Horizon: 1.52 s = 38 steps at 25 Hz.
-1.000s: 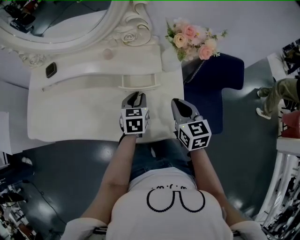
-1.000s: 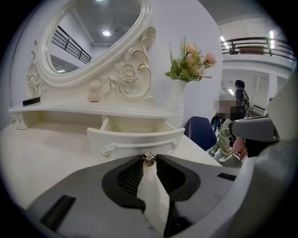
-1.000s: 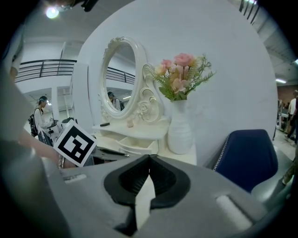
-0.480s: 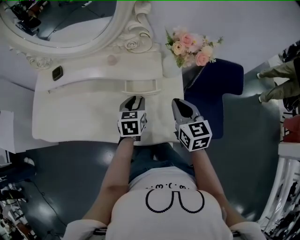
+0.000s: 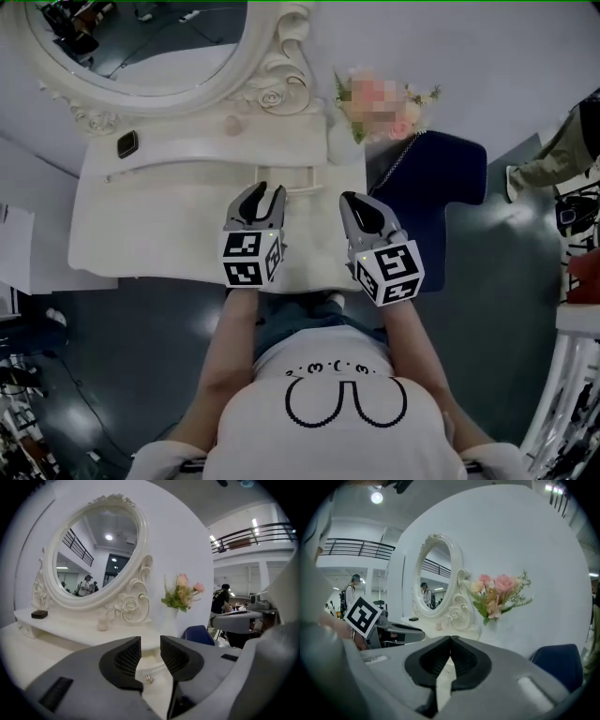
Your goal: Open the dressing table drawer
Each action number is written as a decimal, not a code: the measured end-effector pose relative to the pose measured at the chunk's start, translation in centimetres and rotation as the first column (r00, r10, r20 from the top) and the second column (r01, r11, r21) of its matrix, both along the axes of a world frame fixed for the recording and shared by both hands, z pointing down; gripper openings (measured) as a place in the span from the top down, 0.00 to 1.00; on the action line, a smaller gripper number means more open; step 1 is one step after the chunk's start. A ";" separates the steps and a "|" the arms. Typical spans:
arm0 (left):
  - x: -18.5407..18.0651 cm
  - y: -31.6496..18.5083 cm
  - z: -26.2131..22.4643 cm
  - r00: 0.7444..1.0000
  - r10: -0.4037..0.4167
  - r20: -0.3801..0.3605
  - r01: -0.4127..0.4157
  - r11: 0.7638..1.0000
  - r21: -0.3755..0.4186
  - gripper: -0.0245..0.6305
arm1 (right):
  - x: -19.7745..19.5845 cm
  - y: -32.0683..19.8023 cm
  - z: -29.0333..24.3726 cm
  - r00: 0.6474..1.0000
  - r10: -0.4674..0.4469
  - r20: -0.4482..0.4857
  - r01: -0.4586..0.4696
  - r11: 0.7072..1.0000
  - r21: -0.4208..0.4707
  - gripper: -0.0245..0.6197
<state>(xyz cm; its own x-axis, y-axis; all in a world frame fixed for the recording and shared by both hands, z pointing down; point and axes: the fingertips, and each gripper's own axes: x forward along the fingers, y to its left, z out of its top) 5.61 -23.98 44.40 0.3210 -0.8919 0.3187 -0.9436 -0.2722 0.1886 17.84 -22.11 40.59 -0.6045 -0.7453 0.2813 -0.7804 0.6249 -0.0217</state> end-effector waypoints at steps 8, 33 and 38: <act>-0.9 -0.5 -10.6 0.996 -0.029 0.085 0.000 0.949 0.315 0.77 | 0.5 -0.8 -8.2 0.999 -0.021 0.046 0.011 0.977 0.211 0.96; 0.3 -0.4 -21.3 0.993 0.102 0.057 -0.117 0.829 0.547 0.96 | 3.7 -2.0 -17.4 0.997 0.047 0.061 -0.068 0.908 0.413 0.96; 0.3 -0.5 -21.5 0.994 0.102 0.048 -0.111 0.835 0.539 0.96 | 3.6 -2.2 -17.2 0.998 0.041 0.049 -0.058 0.909 0.412 0.96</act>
<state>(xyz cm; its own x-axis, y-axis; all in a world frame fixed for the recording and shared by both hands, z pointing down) 5.89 -24.43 22.85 0.4232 -0.8842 -0.1978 -0.9044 -0.4254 -0.0330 21.46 -24.33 23.38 -0.5680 -0.8191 -0.0803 -0.8143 0.5451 0.1995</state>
